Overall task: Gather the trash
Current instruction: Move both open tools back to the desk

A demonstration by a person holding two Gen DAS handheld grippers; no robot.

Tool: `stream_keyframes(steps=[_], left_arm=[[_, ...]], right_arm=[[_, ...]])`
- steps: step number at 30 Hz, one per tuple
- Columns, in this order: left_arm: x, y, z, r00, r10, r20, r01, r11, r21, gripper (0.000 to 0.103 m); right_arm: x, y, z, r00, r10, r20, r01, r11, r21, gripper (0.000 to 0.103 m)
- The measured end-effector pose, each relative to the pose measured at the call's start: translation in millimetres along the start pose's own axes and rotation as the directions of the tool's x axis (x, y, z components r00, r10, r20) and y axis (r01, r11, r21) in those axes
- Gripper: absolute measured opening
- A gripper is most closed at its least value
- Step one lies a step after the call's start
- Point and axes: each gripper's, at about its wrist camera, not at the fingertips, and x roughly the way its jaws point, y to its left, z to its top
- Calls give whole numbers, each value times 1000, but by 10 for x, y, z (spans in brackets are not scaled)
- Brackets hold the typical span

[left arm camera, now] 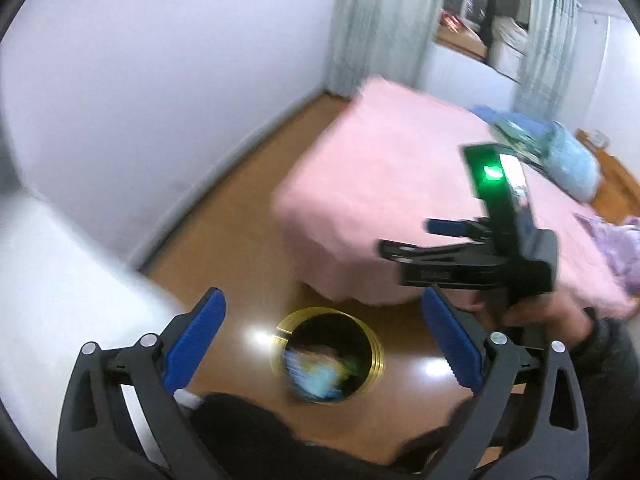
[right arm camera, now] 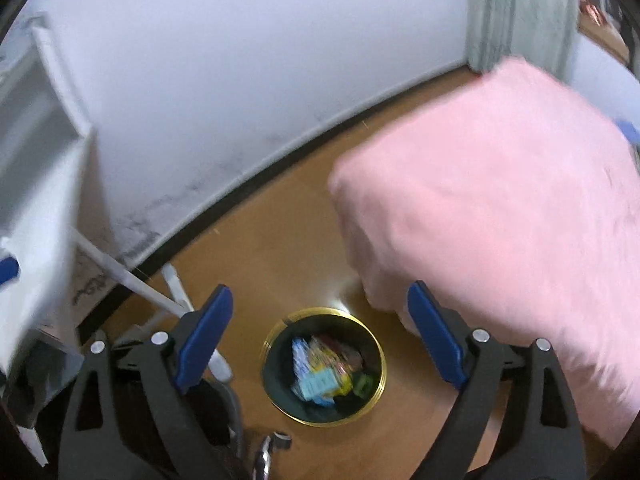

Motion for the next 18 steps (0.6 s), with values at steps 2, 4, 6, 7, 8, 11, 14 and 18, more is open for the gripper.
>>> stream_keyframes(steps=[2,4,6,7,8,11,14,18], left_arm=[[-358,443,-20,993,113,41,-112,994,-16,96],[-599,872,-87,977,209,45,-206,977,-59,96],[-901,1483,-266,938,347,28,-340,931,-133,96],[-1067,1832,-407,908,420,6,-412,894,-175,96],[-1203,2126,-550,881,473,-25,-467,859,-212,96],[-1598,2904,-1048,806,575,-140,-585,739,-334,96],[-1895,3439,-1490,748,612,-257,-654,614,-442,96],[-2161,3881,-1916,720,597,-352,-675,487,-555,96]], right_arm=[[-152,406,153,998,51,39,-48,996,-72,86],[-244,858,284,992,106,64,-95,984,-148,87],[-277,1360,390,981,184,66,-165,961,-222,90],[-262,1701,444,970,238,54,-216,939,-266,90],[-232,1931,474,962,272,38,-249,922,-298,90],[-78,2819,489,935,354,-31,-334,847,-414,90],[130,3692,422,906,406,-118,-407,763,-502,90],[407,4732,297,866,440,-236,-490,661,-568,90]])
